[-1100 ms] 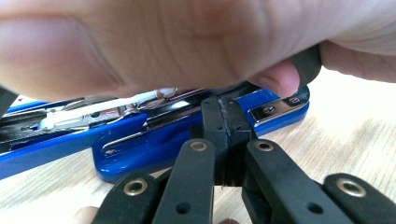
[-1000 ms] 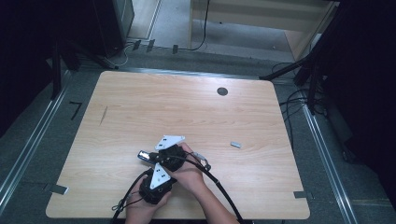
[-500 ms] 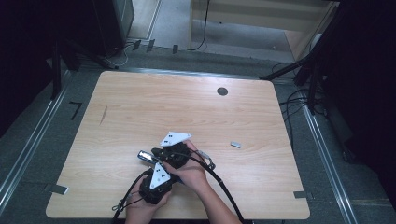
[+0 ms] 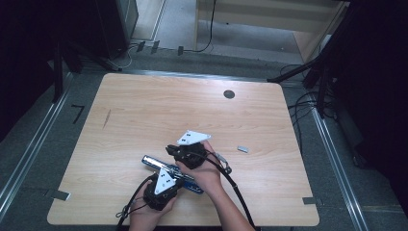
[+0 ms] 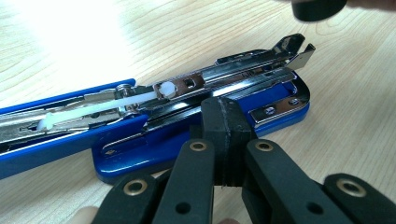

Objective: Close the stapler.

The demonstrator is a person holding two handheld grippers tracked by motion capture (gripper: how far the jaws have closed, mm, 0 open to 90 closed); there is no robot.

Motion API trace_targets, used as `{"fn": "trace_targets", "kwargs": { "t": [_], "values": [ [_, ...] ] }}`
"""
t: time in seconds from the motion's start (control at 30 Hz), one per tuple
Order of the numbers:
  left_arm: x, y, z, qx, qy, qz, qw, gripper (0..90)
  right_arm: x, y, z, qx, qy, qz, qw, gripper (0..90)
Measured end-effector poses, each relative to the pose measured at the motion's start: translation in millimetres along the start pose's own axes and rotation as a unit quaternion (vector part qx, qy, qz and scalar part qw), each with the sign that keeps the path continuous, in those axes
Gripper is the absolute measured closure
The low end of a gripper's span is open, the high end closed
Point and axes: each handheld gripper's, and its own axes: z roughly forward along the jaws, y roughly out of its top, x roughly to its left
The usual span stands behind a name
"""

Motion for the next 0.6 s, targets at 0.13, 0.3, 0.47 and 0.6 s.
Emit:
{"fn": "trace_targets", "kwargs": {
  "t": [0.13, 0.3, 0.47, 0.6],
  "values": [
    [-0.2, -0.1, 0.2, -0.001, -0.002, -0.002, 1.0000, 90.0, -6.9, 1.3, -7.5, -0.009, -0.010, 0.008, 0.9999, 85.5],
    [-0.3, -0.1, 0.1, -0.001, -0.002, -0.002, 1.0000, 90.0, -16.2, 0.8, -17.9, -0.015, -0.024, 0.014, 0.9995, 85.0],
    [-0.2, -0.1, 0.0, 0.000, -0.002, -0.003, 1.0000, 90.0, -27.5, -1.6, -29.3, -0.021, -0.040, 0.022, 0.9987, 84.1],
    [-0.1, -0.2, 0.2, -0.001, -0.003, -0.003, 1.0000, 90.0, -38.4, -5.3, -39.6, -0.027, -0.055, 0.031, 0.9977, 84.0]
  ]
}}
